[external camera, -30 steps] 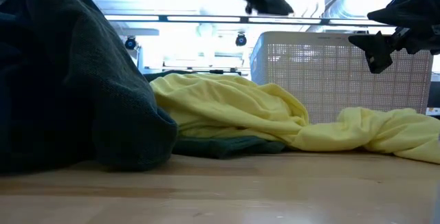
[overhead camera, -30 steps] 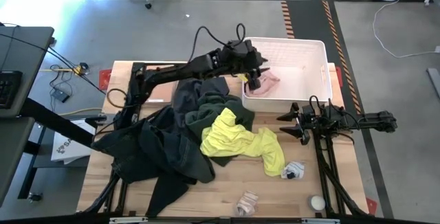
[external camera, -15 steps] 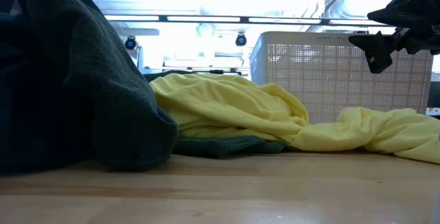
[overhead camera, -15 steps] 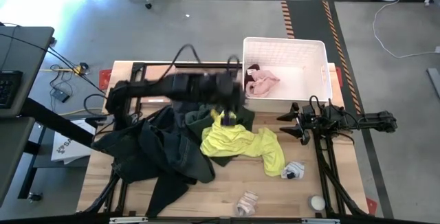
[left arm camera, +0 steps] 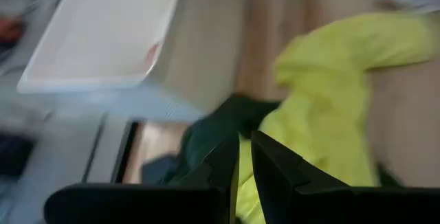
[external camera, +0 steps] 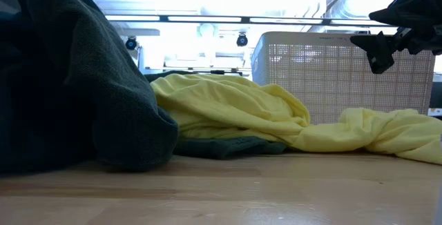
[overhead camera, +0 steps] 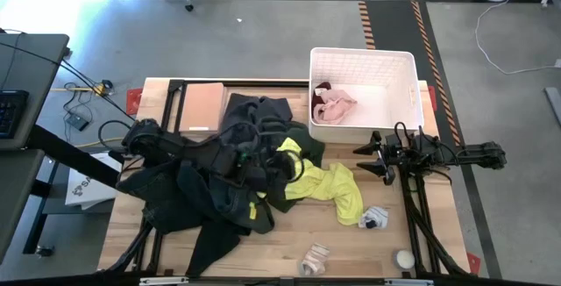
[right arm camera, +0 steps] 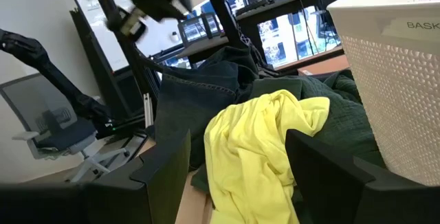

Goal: Sort clothes
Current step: Put the white and orange socks into the white laundry bin

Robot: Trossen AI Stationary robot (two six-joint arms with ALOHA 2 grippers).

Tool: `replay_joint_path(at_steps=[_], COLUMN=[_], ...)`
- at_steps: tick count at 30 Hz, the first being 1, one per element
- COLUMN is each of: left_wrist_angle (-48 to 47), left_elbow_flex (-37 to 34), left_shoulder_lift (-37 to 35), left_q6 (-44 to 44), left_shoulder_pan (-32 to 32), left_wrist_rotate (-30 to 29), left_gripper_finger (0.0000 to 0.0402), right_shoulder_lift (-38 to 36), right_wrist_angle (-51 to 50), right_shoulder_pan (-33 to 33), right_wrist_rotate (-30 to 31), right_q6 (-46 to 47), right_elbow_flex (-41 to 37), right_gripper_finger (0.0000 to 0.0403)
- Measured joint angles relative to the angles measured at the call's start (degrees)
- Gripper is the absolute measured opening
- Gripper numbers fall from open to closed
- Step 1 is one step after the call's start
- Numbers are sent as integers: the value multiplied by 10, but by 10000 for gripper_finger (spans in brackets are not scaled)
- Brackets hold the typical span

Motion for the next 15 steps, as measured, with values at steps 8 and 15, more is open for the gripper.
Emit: replay_joint_path(at_steps=[8,15], left_wrist_angle=[33,201], left_elbow_flex=[-211,-409], left_shoulder_lift=[-101,-223], left_q6=[-172,-217], left_shoulder_pan=[-32,-36], left_wrist_rotate=[-94,-72], left_gripper_finger=[37,37], right_shoulder_lift=[0,0], right_wrist_angle=[0,0], right_shoulder_pan=[0,0], right_wrist_rotate=[0,0], right_q6=[0,0], right_elbow_flex=[0,0], right_gripper_finger=[238,238])
